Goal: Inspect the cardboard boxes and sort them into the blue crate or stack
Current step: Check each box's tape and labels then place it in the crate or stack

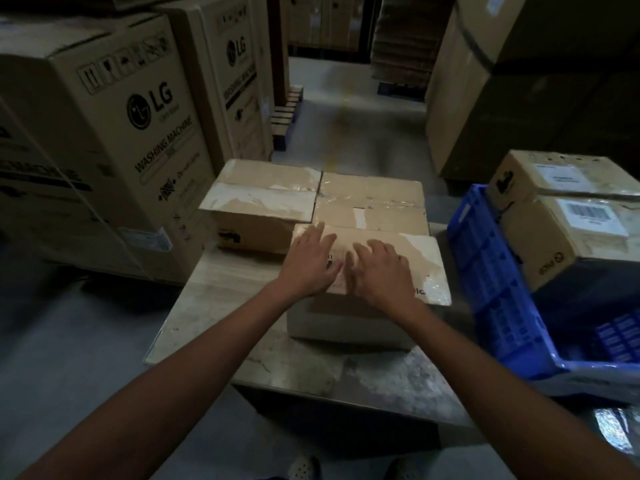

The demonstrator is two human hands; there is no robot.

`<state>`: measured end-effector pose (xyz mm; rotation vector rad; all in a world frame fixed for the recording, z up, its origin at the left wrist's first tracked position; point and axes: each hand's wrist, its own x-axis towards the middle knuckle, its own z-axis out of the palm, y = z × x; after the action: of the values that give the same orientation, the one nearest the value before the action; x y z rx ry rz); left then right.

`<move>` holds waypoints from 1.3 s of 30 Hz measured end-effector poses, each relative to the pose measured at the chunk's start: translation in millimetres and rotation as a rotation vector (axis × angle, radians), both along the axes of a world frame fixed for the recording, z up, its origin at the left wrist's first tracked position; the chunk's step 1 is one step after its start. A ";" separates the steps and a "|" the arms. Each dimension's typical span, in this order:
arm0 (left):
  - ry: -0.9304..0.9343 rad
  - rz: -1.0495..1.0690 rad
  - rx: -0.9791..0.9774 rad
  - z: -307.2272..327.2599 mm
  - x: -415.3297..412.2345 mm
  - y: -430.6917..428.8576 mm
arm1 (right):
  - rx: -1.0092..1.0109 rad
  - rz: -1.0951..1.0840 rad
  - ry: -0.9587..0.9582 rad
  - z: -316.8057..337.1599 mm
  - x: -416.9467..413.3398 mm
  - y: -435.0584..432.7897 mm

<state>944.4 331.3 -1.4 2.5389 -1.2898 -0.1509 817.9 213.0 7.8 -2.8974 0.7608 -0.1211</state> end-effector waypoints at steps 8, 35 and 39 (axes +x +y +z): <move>0.004 -0.025 0.093 -14.4 4.5 -7.3 | 0.056 0.079 0.162 -11.2 10.1 -12.4; -0.031 -0.253 0.146 -18.3 -51.1 -61.8 | 0.171 -0.095 0.240 -10.8 -65.8 -67.2; -0.038 -0.276 0.171 -19.0 -48.8 -61.8 | 0.155 -0.084 0.208 -22.9 -69.5 -64.9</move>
<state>895.6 269.5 -20.4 2.4973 -1.7065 -0.2827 748.4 148.1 -15.0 -2.7594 0.8827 0.2238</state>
